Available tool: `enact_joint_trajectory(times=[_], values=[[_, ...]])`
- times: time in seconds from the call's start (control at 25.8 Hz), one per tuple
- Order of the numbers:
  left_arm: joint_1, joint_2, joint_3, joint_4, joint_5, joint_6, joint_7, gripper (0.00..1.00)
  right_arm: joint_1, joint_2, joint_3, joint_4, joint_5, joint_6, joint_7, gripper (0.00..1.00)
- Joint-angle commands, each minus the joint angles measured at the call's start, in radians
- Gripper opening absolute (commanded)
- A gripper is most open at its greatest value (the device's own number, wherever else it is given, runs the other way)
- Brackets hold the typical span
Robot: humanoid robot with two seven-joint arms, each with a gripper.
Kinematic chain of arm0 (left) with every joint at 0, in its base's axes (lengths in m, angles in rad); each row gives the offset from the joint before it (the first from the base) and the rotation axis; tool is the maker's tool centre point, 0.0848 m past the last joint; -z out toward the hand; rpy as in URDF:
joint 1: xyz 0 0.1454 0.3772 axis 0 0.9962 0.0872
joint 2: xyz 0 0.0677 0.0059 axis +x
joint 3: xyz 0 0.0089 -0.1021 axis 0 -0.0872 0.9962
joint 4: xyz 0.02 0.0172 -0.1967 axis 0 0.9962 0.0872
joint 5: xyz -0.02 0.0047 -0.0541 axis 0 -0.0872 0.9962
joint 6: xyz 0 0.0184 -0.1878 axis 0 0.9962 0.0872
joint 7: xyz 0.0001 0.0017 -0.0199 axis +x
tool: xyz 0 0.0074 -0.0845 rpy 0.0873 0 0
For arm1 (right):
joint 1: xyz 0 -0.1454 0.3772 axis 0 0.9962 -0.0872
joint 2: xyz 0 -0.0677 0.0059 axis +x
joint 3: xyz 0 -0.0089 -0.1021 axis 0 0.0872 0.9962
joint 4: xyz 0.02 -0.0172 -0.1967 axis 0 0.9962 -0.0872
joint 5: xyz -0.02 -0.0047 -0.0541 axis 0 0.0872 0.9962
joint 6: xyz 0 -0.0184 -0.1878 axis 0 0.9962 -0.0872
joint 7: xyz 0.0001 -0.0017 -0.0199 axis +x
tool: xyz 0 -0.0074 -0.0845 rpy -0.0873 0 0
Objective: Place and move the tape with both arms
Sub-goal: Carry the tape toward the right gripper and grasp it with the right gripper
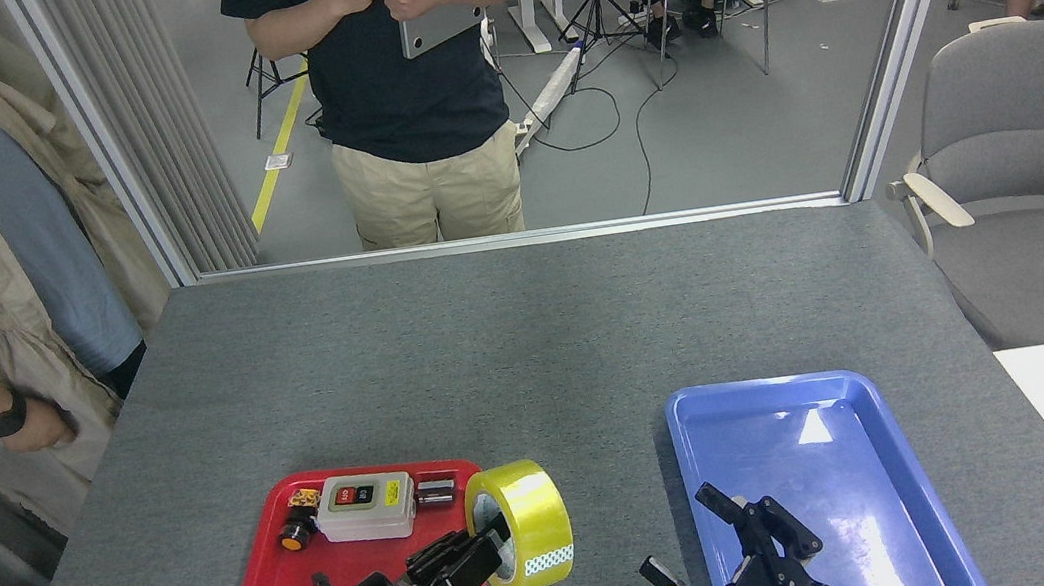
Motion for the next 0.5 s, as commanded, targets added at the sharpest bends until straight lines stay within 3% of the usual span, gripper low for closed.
enact_joint_trajectory(times=[0.0,0.16,0.47], values=[[-0.006,0.002,-0.005,0.004,0.0,0.0,0.002,0.0,-0.009,0.011,0.023,0.028,-0.01,-0.005,0.042,0.99],[-0.001,0.017,-0.059,-0.055,0.0,0.0,0.026,0.0,-0.015,0.023,0.064,0.069,-0.007,-0.005,0.056,0.99],[-0.012,0.08,-0.205,-0.081,0.0,0.0,0.204,0.0,-0.039,0.029,0.119,0.08,-0.007,-0.005,0.057,0.99]])
